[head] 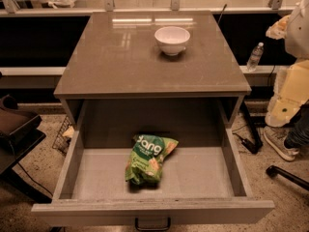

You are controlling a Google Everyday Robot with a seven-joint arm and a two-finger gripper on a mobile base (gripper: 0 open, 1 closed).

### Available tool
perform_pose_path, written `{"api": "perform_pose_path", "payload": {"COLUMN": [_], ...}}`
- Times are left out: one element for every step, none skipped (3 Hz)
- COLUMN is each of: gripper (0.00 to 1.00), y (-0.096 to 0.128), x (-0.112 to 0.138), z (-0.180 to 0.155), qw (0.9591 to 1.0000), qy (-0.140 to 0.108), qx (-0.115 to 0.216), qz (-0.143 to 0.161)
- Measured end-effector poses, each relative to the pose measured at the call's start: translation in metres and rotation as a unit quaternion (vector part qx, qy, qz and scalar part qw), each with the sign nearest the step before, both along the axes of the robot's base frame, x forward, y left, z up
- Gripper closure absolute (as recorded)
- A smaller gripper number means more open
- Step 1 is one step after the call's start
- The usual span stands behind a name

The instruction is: Pick green rice chip bag from top drawer and place on counter

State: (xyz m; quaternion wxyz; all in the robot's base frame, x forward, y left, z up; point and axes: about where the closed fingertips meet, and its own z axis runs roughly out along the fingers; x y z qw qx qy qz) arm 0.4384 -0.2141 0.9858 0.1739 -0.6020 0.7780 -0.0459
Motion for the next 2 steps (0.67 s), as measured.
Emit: {"api": "perform_pose_path", "payload": {"gripper": [0.00,0.00], "y": [0.000,-0.004], "x": [0.000,0.002], "z": [0.000,0.013], "qw": [1.0000,0.9997], "qy": [0.000,-0.010], "qx": [0.000,-0.009], "qz": [0.000,-0.022]}}
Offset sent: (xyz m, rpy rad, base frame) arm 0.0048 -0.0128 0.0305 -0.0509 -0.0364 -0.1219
